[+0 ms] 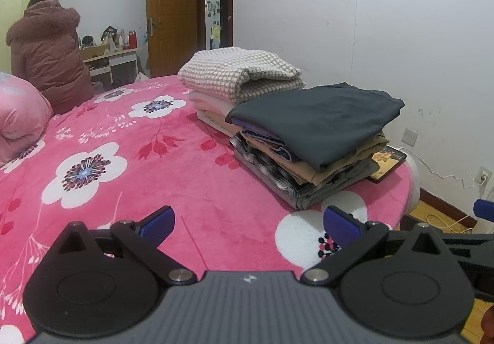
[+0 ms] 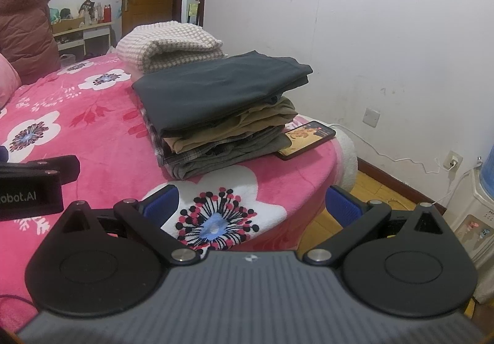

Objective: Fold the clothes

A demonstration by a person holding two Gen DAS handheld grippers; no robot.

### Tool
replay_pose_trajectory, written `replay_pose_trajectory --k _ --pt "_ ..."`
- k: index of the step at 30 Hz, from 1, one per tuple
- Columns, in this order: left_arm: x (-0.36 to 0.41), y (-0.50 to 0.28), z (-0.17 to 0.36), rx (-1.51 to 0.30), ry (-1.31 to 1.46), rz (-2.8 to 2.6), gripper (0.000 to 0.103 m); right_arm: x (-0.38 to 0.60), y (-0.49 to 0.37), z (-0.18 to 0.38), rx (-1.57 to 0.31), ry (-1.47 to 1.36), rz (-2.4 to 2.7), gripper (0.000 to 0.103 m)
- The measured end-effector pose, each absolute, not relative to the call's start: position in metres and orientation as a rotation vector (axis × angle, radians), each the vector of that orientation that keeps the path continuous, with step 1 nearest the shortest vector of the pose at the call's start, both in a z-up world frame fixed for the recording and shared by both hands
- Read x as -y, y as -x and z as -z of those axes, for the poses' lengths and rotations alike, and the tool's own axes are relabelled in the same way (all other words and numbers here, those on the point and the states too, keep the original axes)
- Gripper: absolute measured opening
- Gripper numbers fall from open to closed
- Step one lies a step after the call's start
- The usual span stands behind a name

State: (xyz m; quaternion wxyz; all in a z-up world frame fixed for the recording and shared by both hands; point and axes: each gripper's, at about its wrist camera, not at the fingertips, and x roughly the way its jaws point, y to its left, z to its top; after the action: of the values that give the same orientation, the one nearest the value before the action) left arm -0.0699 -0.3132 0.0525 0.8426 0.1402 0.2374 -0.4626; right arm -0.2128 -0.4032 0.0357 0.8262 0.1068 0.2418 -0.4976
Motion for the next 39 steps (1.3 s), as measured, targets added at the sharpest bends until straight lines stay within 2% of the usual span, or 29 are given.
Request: replay_pose_trajectory --k 39 --pt "0.3130 0.0694 -0.0538 -0.489 -0.301 0.964 0.103 0.4028 0.2100 -0.0363 -0.509 -0.233 1.047 0.102"
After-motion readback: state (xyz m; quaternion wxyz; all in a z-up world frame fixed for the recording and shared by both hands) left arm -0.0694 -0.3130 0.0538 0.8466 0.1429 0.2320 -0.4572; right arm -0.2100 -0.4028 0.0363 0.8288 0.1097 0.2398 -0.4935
